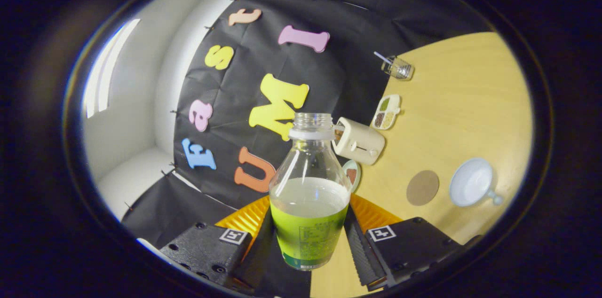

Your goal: Take the bottle from table, then pour the juice into the cup, finally place the bottle on the coaster

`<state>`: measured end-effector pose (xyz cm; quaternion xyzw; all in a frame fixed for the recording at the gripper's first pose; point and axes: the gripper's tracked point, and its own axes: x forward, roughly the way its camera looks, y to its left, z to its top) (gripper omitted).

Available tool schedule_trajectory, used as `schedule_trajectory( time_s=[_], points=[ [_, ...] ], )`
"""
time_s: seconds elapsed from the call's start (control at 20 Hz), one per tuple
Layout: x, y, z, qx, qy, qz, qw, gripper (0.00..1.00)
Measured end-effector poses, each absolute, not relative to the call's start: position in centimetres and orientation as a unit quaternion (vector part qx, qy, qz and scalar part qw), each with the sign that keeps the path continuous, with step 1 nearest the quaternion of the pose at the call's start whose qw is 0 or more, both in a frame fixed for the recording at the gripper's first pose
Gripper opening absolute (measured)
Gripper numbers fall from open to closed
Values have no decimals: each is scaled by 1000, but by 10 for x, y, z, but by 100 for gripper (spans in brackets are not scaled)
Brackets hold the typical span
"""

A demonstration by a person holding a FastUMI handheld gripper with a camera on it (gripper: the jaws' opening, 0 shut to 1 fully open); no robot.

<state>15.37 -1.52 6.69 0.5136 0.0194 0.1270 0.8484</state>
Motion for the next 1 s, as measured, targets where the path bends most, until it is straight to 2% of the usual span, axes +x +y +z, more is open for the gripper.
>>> schedule_trajectory(
  time_s=[0.15, 0.35, 0.75, 1.0],
  points=[
    [151, -25, 61, 435, 38, 97, 895, 78],
    [145, -47, 73, 319, 14, 53, 946, 79],
    [149, -60, 79, 215, -8, 10, 976, 79],
    [165, -56, 47, 168, 18, -12, 986, 79]
  ],
)
